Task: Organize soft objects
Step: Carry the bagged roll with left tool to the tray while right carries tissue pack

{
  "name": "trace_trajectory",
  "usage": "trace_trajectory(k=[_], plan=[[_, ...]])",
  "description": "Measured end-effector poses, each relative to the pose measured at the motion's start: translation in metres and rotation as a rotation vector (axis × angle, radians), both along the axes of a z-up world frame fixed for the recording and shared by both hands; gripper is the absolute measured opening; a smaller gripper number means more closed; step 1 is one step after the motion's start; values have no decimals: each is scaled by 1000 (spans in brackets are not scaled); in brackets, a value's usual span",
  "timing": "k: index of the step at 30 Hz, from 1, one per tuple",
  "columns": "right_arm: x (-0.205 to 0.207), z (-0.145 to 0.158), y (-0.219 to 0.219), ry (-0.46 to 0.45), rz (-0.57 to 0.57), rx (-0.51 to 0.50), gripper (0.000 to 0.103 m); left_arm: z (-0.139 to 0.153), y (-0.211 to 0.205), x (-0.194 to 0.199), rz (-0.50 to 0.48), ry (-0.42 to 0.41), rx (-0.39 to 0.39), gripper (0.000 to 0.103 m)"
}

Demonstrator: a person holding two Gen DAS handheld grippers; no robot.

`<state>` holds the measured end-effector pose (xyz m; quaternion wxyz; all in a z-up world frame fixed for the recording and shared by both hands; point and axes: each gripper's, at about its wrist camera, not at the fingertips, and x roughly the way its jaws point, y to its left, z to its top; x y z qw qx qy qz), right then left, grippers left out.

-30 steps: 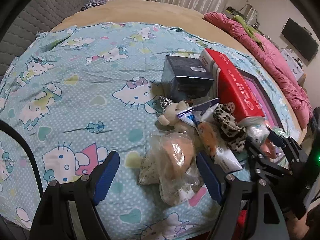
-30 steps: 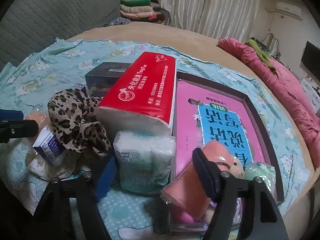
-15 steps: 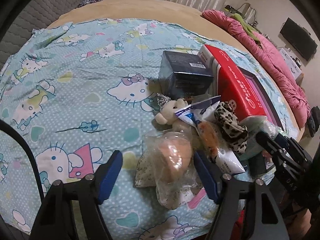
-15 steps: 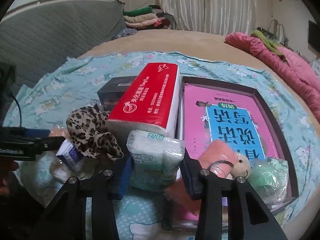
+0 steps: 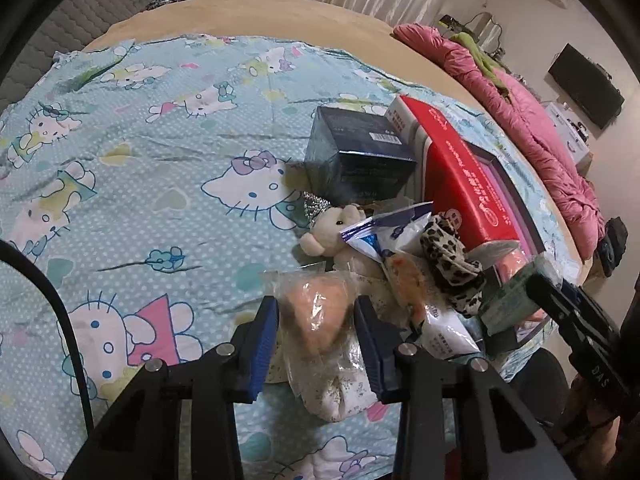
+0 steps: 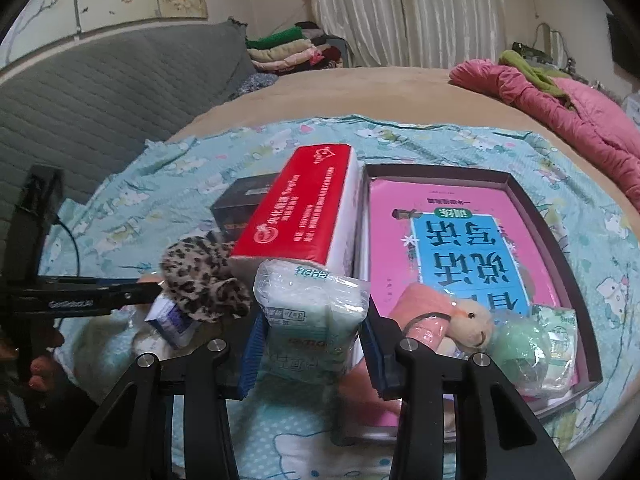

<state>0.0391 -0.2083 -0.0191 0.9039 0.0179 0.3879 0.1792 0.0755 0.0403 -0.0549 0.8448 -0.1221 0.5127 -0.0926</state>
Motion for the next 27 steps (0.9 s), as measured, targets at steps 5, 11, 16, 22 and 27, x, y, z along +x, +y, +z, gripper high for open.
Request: trace_trajectory(k=[5, 11, 16, 22, 27], plan=[[-2, 5, -3, -7, -7, 15, 44, 6, 1, -3, 4, -22, -10, 39], [1, 8, -23, 8, -68, 64, 44, 15, 6, -9, 14, -54, -40, 39], [2, 12, -36, 1, -114, 78, 44, 24, 6, -14, 18, -78, -35, 39], [0, 19, -48, -17, -150, 97, 44, 37, 7, -19, 27, -105, -32, 39], [-4, 30, -52, -50, -157, 98, 44, 50, 6, -25, 27, -135, -10, 39]])
